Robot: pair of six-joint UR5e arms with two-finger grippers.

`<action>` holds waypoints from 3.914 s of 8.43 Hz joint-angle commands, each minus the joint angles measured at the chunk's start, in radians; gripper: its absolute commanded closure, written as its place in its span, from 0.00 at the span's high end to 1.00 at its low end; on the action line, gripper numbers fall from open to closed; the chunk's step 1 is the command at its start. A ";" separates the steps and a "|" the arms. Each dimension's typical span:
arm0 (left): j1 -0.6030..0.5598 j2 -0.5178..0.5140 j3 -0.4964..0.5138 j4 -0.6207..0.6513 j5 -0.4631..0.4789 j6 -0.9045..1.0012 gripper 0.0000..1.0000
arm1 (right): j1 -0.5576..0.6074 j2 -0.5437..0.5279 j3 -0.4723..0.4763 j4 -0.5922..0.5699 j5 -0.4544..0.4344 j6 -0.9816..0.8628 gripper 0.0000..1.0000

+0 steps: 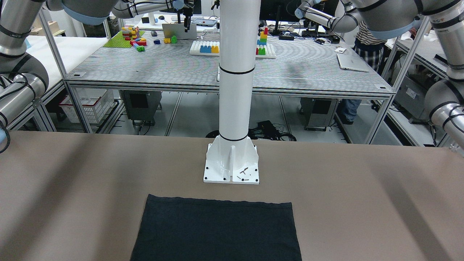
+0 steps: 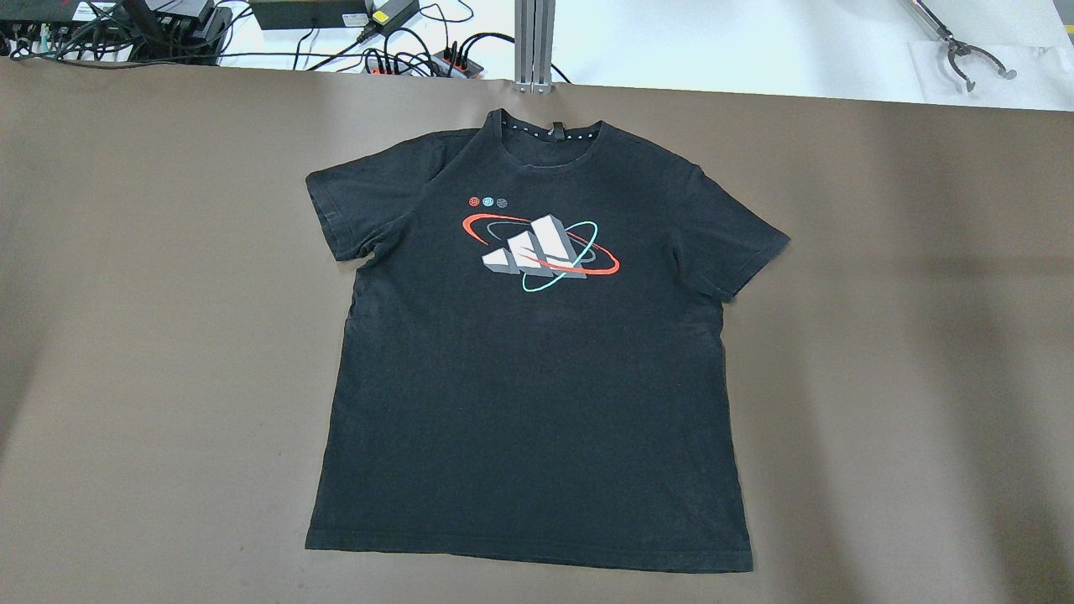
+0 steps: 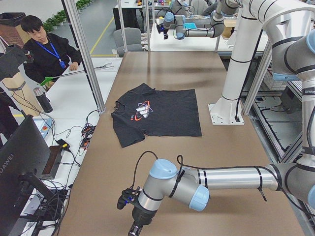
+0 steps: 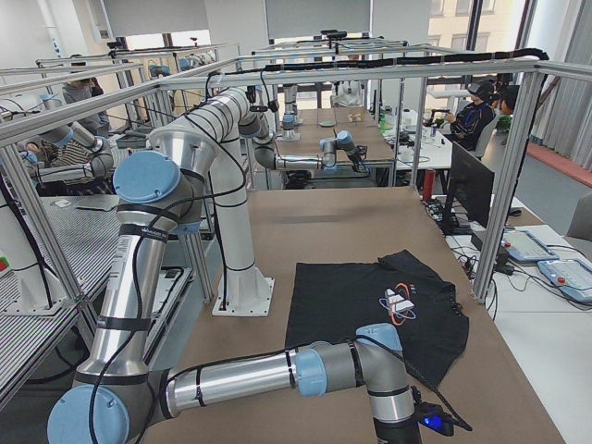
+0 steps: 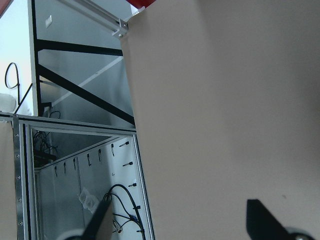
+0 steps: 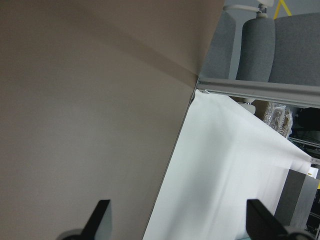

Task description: Fold clothes

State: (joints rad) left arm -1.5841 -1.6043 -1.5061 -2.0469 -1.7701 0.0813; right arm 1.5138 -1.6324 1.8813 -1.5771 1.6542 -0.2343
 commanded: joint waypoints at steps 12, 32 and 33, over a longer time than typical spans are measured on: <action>0.202 -0.280 0.105 -0.006 -0.055 -0.128 0.95 | -0.143 0.222 -0.202 0.150 0.032 0.457 0.93; 0.585 -0.793 0.753 -0.378 -0.299 -0.790 0.05 | -0.503 0.483 -0.541 0.434 0.095 0.951 0.93; 0.582 -0.795 0.750 -0.378 -0.302 -0.790 0.01 | -0.503 0.482 -0.541 0.434 0.095 0.951 0.93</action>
State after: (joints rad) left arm -0.9974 -2.3945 -0.7506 -2.4250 -2.0624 -0.7085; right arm 1.0110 -1.1483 1.3407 -1.1430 1.7494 0.7165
